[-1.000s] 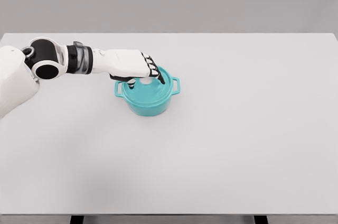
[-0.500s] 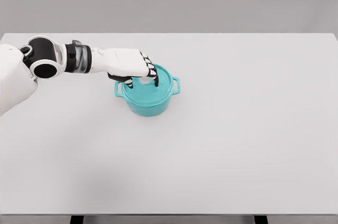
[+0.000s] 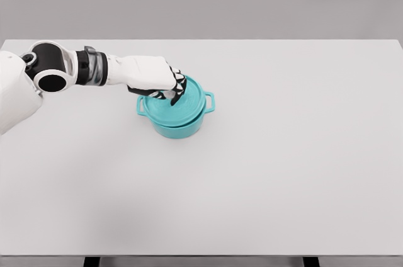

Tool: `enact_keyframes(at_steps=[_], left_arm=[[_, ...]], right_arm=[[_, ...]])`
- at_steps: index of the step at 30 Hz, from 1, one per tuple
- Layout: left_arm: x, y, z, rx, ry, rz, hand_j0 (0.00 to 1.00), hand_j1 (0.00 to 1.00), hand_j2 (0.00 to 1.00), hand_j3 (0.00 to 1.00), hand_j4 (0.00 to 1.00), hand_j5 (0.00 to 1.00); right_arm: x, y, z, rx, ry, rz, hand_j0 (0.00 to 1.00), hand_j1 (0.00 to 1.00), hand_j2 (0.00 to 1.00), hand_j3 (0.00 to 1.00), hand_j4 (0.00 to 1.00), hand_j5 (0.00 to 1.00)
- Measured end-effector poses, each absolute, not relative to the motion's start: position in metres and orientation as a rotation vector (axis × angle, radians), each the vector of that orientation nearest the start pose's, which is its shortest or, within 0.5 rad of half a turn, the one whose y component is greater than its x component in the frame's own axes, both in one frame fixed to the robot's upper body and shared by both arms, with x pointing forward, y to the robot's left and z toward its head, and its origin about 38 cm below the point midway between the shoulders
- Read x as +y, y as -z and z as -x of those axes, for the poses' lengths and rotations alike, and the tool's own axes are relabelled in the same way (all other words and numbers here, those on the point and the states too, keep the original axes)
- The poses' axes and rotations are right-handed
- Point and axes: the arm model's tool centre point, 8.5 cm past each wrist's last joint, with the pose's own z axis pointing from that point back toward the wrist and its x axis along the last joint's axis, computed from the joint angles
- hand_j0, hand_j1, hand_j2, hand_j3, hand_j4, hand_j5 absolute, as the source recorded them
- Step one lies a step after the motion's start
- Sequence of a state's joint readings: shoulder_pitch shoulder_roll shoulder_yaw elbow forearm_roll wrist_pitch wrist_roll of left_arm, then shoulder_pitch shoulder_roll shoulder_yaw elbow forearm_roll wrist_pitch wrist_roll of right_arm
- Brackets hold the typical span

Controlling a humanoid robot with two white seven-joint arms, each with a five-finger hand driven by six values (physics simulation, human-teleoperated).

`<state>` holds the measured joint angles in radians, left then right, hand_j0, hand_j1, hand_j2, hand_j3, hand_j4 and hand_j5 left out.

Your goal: Open the lid of the pot with left arm

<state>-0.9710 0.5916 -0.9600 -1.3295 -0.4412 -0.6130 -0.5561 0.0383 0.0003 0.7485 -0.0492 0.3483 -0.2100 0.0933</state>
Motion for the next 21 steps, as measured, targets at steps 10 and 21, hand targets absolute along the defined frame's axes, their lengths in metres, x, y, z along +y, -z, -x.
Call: enact_keyframes(at_steps=[10,21], left_arm=[[0.263,-0.261,-0.462,1.65,-3.046,0.633,0.32,0.32,0.32,0.32,0.32,0.32],[0.336,-0.252,-0.445,1.552,-3.218,0.741,1.0,1.0,1.0,1.0,1.0,1.0]], right_arm=[[-0.236,0.262,0.008,-0.106,-1.103,-0.152,1.0,1.0,1.0,1.0,1.0,1.0],[-0.236,0.262,0.008,-0.106,-1.103,-0.152,1.0,1.0,1.0,1.0,1.0,1.0]])
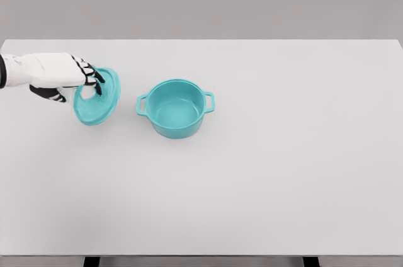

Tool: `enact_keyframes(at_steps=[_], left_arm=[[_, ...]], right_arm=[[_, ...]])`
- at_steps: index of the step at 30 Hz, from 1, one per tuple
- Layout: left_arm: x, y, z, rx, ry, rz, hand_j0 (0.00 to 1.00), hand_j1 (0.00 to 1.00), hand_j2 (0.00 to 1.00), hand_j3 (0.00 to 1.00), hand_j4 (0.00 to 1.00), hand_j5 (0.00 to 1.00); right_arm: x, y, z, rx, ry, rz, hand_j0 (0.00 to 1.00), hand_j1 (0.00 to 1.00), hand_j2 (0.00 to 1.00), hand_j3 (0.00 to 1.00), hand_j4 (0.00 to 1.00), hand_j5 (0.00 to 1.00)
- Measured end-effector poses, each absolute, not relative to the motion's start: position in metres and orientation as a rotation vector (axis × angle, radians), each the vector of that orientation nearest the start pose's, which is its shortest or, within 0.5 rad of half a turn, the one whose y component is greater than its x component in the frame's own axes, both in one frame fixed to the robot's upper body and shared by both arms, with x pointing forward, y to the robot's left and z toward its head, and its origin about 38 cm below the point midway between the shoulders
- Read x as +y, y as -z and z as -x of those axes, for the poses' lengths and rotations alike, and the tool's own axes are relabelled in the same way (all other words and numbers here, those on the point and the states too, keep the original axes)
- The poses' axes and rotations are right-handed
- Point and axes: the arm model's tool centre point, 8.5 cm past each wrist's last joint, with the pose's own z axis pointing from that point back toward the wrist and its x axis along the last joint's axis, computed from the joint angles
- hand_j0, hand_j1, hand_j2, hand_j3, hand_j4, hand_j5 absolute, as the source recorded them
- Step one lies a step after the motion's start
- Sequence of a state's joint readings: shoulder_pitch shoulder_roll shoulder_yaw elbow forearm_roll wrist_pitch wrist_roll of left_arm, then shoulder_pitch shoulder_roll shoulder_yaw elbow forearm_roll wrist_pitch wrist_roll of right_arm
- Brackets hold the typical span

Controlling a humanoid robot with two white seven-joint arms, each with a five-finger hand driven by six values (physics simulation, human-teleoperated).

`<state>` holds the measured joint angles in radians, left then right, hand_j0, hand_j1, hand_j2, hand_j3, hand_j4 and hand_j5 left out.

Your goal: Open the lid of the pot with left arm

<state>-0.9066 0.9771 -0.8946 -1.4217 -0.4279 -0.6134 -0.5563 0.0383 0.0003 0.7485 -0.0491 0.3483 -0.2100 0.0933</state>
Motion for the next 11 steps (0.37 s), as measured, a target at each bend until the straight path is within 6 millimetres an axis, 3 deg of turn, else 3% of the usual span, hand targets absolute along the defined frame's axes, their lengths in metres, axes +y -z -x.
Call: enact_keyframes(at_steps=[8,11], left_arm=[[0.355,-0.25,-0.451,-1.084,2.268,-0.547,1.0,1.0,1.0,1.0,1.0,1.0],[0.372,-0.252,-0.457,-1.069,2.214,-0.573,1.0,1.0,1.0,1.0,1.0,1.0]], right_arm=[[-0.236,0.262,0.008,-0.106,-1.103,-0.152,1.0,1.0,1.0,1.0,1.0,1.0],[-0.236,0.262,0.008,-0.106,-1.103,-0.152,1.0,1.0,1.0,1.0,1.0,1.0]])
